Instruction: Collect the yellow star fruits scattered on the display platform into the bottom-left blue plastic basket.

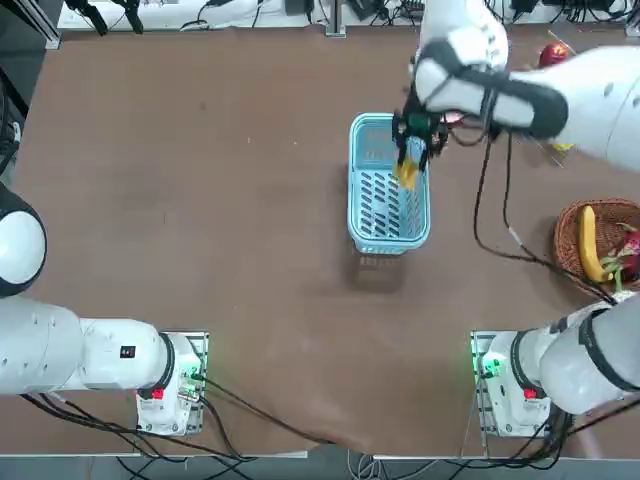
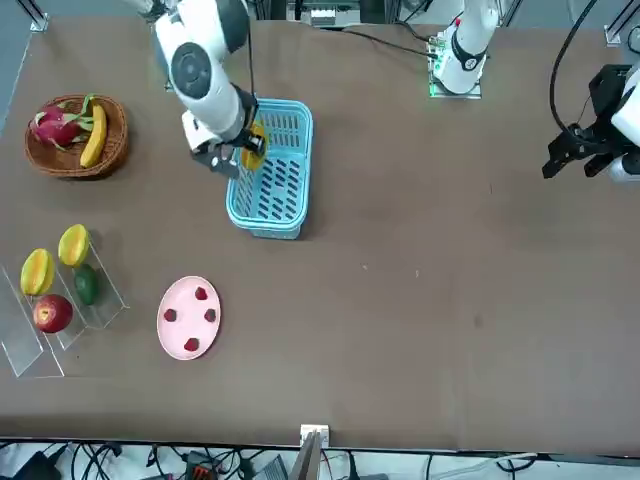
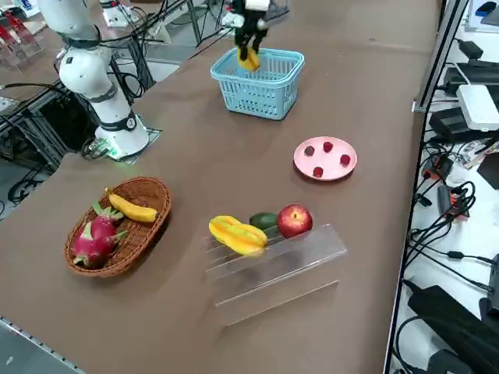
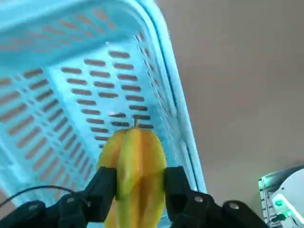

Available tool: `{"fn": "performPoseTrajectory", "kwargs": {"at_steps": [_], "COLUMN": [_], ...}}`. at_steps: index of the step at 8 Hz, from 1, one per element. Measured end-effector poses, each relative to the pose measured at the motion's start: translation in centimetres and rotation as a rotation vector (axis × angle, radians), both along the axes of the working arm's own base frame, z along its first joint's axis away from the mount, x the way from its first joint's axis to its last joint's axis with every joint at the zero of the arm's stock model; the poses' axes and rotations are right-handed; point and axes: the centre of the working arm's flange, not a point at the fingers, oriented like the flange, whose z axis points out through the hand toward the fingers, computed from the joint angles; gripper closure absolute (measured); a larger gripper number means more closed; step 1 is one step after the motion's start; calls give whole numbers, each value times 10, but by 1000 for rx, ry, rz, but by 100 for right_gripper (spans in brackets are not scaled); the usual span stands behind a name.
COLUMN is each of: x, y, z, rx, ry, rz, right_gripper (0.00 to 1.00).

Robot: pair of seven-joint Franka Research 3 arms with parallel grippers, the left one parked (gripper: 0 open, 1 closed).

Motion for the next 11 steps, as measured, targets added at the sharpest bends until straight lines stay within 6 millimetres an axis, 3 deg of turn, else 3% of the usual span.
{"fn": "performPoseTrajectory", "kwargs": {"at_steps": [2, 4, 6, 8, 10, 11], "x": [-14, -6, 29, 76, 118, 129], "y": [0, -5, -33, -108, -216, -279], "z": [-9, -2, 32, 80, 118, 127], "rx": [-4, 7, 22, -59, -57, -65], "ry": [10, -6, -74, -139, -183, -194], "rz": [-7, -31, -83, -33, -23, 10], "right_gripper": [7, 0, 0, 0, 0, 0]}}
